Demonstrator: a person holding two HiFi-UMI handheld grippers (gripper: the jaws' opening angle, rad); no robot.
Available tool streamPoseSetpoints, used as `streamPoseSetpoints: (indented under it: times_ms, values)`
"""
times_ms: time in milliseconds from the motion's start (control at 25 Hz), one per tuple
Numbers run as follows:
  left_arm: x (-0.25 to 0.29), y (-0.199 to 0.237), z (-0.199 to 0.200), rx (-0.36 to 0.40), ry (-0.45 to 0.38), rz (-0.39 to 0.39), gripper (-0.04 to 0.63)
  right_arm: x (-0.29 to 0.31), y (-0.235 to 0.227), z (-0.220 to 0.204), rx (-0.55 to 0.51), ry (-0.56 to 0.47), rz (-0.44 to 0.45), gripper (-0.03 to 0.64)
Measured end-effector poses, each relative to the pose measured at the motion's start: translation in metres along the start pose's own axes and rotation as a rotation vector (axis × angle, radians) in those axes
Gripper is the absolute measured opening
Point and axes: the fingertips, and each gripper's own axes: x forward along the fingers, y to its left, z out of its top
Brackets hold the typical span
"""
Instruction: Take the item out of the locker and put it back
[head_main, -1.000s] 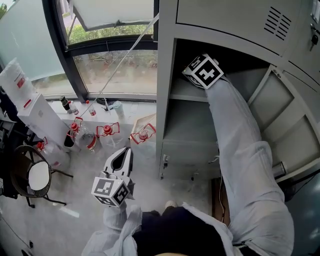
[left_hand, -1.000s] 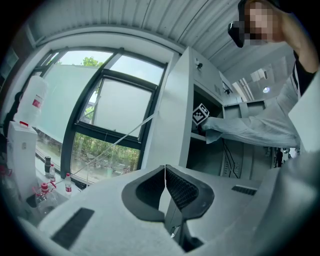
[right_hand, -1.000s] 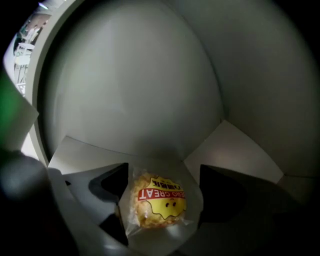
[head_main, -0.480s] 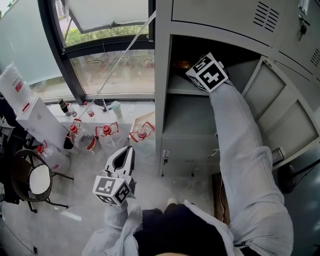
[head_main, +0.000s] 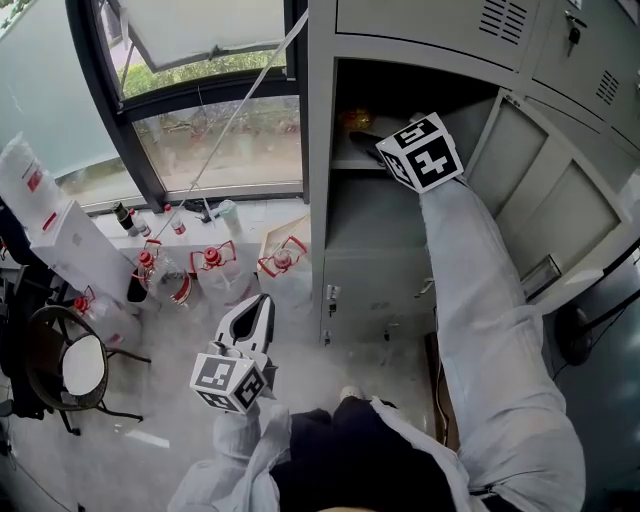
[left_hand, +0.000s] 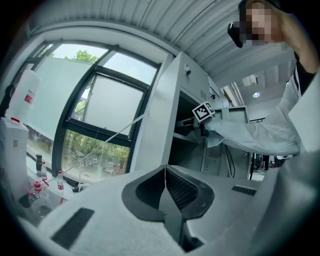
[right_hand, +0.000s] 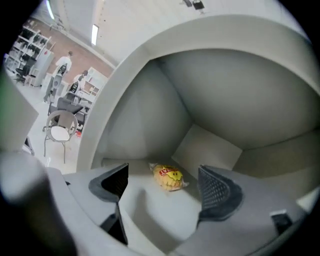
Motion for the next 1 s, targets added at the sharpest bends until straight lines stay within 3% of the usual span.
streamPoseSetpoints:
  times_ms: [280,560,680,760,880,1000]
  values:
    - [-0.031,-0.010,-0.022,-0.027,0.044,-0.045,0.011,-0.053,0.039,-0.006,0.132,-0.059,-0.044,0.428]
    - [-0.046,-0.015,-0.039,-0.072,0.042,-0.066,0.011,-0.111,0.090,-0.045,0.332,-0.074,0.009,0.419]
    - [-0.047,-0.021,-0.039,-0.071,0.044,-0.082,0.011,-0.136,0.105,-0.054,0.429,-0.098,0.023,0.343]
    - [-0.045,-0.024,-0.038,-0.068,0.042,-0.079,0.011,-0.153,0.115,-0.059,0.469,-0.112,0.036,0.330]
    - [-0.042,-0.031,-0.035,-0.068,0.031,-0.074,0.011,-0.178,0.131,-0.068,0.491,-0.136,0.049,0.322]
    - [-0.036,-0.047,-0.035,-0.062,0.031,-0.076,0.011,-0.205,0.136,-0.085,0.509,-0.153,0.005,0.260]
